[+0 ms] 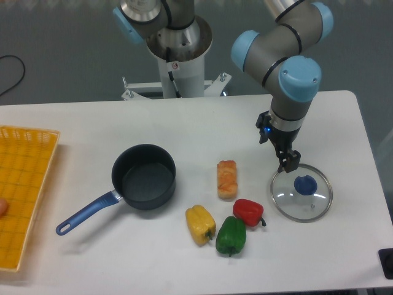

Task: Pick up the bread

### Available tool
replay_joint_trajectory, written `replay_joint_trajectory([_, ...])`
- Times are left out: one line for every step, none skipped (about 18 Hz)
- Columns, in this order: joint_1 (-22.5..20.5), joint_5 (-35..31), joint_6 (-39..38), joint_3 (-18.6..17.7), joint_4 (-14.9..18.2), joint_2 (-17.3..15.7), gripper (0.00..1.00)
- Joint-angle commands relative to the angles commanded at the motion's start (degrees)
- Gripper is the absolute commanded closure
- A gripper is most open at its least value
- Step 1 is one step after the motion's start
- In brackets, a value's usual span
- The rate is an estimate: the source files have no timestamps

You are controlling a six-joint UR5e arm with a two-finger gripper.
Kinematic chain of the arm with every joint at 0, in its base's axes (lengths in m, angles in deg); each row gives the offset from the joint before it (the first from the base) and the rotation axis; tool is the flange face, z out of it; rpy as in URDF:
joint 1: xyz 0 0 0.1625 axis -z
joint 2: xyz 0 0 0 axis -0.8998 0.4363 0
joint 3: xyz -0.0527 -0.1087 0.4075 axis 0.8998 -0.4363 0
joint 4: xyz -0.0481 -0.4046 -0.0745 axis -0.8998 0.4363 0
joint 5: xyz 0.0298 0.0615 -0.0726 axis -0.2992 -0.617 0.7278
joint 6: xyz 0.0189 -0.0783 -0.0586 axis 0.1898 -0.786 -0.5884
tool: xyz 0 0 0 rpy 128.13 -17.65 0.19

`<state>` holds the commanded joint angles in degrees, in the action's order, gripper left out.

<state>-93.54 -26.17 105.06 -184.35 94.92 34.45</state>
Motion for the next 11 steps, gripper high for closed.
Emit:
replay_joint_trajectory([0.3,-0.1,-1.3,-0.3,0.3,-0.3,0.0])
replay_joint_trajectory([0.4,-0.2,-3.8,-0.3,0.5,-0.2,0.0])
replay_joint_trajectory([0.6,-0.3,-6.9,-0.4,0.4,-0.1,0.0])
replay_joint_trajectory([1.0,-0.4,-9.5,-0.7,0.4,-0.1,0.0])
replay_joint_trajectory([1.1,-0.4,-11.5,-1.1,0.4,-0.1,0.0])
replay_joint_trajectory([1.6,-0.5,-14.1,-1.5,0.3,0.0,0.0])
replay_joint_trajectory([2.2,-0.7,-16.7,-1.9,0.2,0.2,0.0])
replay_joint_trajectory([2.7,-0.8,-18.9,-2.4,0.2,0.3,0.0])
replay_joint_trajectory([3.2,-0.8,-21.3,-3.0,0.0,0.5,0.0])
replay_joint_trajectory([3.9,-0.7,-24.1,-3.3,-0.1,0.6,0.0])
replay_joint_trajectory([4.5,-0.8,-27.0,-3.3,-0.1,1.1,0.0])
